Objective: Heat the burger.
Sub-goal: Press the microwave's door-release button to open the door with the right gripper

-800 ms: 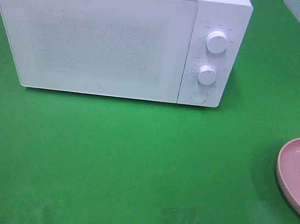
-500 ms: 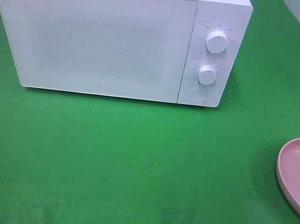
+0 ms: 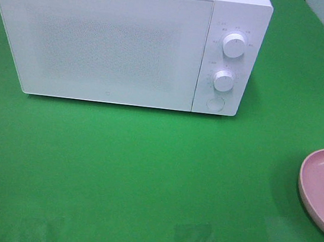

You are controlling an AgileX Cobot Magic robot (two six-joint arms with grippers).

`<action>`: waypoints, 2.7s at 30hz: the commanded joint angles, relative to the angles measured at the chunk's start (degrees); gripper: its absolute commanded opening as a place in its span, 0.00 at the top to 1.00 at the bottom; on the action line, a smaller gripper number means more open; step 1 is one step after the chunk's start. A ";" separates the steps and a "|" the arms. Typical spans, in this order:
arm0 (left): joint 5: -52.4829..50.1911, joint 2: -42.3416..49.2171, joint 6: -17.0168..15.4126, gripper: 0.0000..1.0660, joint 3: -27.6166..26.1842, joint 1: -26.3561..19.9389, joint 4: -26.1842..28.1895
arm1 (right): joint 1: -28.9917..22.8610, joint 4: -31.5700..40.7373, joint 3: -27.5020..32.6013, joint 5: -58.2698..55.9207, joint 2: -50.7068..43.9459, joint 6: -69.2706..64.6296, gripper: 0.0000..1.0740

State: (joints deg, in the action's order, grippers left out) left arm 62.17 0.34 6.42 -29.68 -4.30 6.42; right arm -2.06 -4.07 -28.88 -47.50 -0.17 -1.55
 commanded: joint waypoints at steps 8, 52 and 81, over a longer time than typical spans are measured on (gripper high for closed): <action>-0.86 0.34 0.00 0.11 0.11 0.11 0.06 | 0.11 0.34 4.70 14.95 2.75 -0.23 0.29; -0.86 0.34 0.00 0.11 0.11 0.11 0.06 | 0.11 0.34 9.05 63.83 45.84 -1.20 0.29; -0.86 0.34 0.00 0.11 0.11 0.11 0.06 | -12.55 21.54 11.06 98.32 69.84 20.68 0.29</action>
State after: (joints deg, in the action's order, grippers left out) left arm 62.17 0.34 6.42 -29.68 -4.30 6.42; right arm -14.21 15.58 -17.93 48.87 69.56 16.96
